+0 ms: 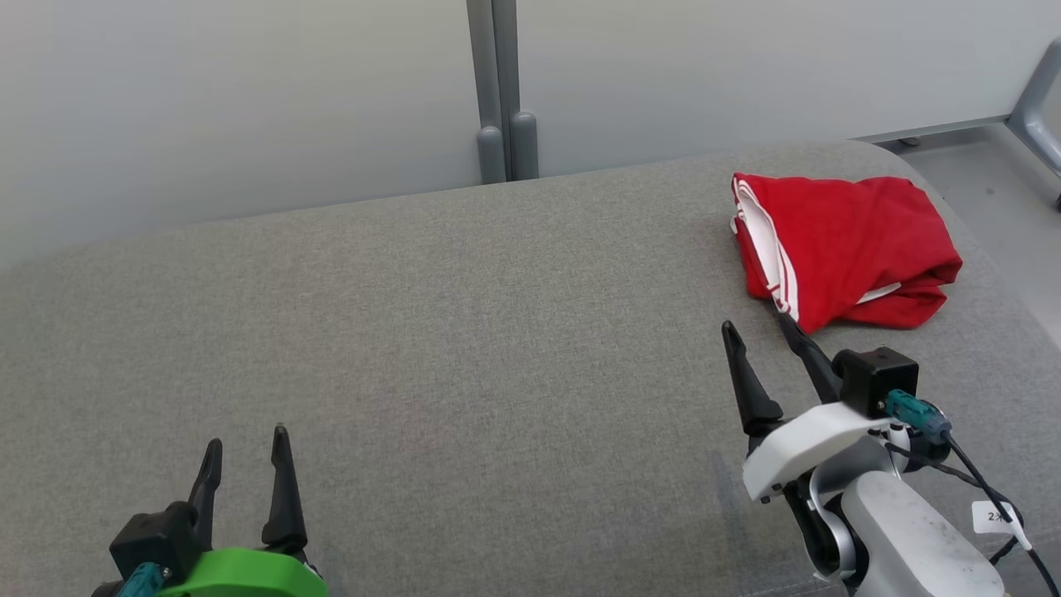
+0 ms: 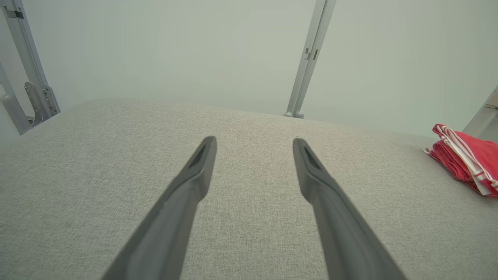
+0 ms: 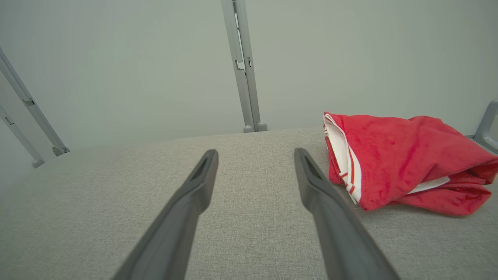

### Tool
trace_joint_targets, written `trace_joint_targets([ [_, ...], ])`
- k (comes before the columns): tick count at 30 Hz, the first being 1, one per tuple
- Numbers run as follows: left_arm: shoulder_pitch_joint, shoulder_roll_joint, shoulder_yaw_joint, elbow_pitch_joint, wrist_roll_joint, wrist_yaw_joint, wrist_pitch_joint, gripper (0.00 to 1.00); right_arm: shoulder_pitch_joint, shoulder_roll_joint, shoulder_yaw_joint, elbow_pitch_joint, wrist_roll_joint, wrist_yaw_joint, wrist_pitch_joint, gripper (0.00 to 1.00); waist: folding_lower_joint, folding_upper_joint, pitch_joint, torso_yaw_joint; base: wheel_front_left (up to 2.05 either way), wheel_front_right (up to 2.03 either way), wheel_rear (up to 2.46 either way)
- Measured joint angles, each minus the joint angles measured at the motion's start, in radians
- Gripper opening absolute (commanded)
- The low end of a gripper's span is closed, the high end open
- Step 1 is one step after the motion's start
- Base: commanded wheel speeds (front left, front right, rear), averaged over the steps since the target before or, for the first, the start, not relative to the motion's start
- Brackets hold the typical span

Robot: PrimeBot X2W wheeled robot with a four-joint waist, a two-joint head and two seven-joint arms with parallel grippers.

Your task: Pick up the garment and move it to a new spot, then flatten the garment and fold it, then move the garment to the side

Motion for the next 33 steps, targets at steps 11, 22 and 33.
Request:
trace_joint_targets([
  [11,0.026,-0.01,0.002,-0.001,0.0,0.0,-0.009,1.0,0.081,0.014,-0.058,-0.043,-0.058,0.0,0.0,1.0,0.0,0.0,0.0,0.012,0.0,0.0,0.0],
  [22,0.027,-0.013,0.001,-0.017,0.009,0.0,-0.01,1.0,0.112,0.038,-0.097,-0.081,-0.107,0.0,0.0,1.0,0.0,0.0,0.003,0.018,0.0,0.0,0.0],
  [33,0.032,-0.024,-0.004,0.02,0.019,0.0,-0.007,0.0,0.168,0.065,-0.111,-0.057,-0.122,0.0,0.001,0.0,0.0,0.0,0.006,0.026,0.0,0.0,0.0],
])
